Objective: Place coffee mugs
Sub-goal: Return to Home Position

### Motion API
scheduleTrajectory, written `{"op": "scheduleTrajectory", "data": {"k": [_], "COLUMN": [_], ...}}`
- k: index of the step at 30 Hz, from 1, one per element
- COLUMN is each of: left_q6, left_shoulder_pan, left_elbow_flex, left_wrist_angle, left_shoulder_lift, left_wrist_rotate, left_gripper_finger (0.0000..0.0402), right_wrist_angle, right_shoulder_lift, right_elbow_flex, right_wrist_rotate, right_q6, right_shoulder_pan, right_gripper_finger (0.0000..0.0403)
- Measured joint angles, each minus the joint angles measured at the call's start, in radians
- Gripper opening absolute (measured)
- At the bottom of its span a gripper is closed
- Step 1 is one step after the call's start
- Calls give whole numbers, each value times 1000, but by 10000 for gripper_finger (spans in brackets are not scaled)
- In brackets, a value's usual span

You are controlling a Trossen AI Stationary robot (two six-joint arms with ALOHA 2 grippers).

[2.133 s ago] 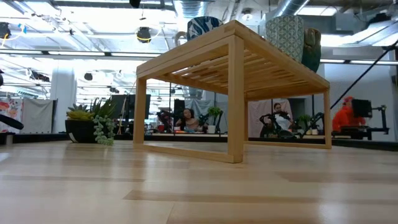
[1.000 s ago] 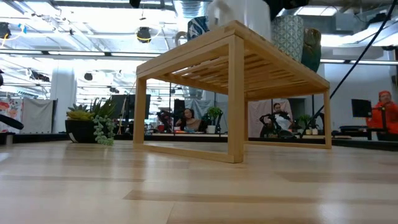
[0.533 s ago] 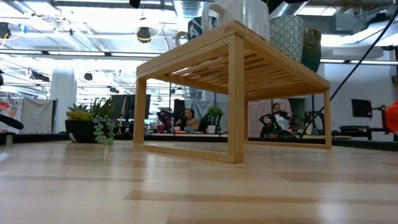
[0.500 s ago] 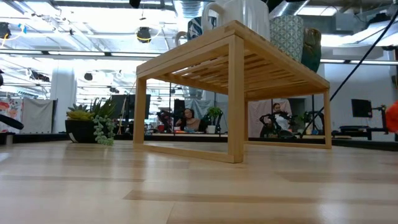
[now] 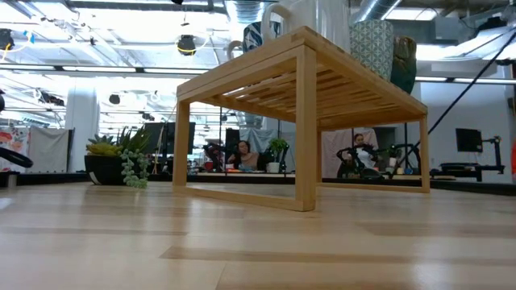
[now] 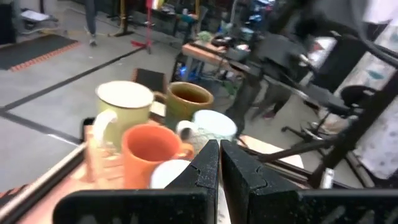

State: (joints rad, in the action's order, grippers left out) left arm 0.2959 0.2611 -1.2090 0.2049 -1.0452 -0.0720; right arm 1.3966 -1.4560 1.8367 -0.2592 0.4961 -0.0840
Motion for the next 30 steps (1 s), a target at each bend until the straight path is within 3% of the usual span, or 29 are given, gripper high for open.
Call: {"op": "scheduleTrajectory", "data": {"k": [5, 9, 14, 22, 30], "left_q6": [28, 30, 34, 65, 141], "left_shoulder_pan": [-112, -195, -265, -267, -273], "left_elbow_flex": [183, 327, 497, 776, 998], "left_wrist_angle": [-210, -351, -405, -578, -649], "left_shoulder_lift": [55, 113, 212, 470, 671], "left_wrist_rotate": [87, 139, 246, 268, 279], "left_gripper_finger": [0, 0, 0, 0, 0], "right_wrist_angle": [-143, -416, -730, -769, -806], "right_shoulder_lift": [176, 332, 447, 443, 422], "right_elbow_flex": [-197, -400, -586, -626, -627], "right_wrist_rotate": [1, 53, 101, 226, 238], "right_q6": [39, 74, 51, -6, -33], "right_shoulder_pan": [1, 1, 9, 31, 35], "right_gripper_finger": [19, 23, 19, 27, 19]}}
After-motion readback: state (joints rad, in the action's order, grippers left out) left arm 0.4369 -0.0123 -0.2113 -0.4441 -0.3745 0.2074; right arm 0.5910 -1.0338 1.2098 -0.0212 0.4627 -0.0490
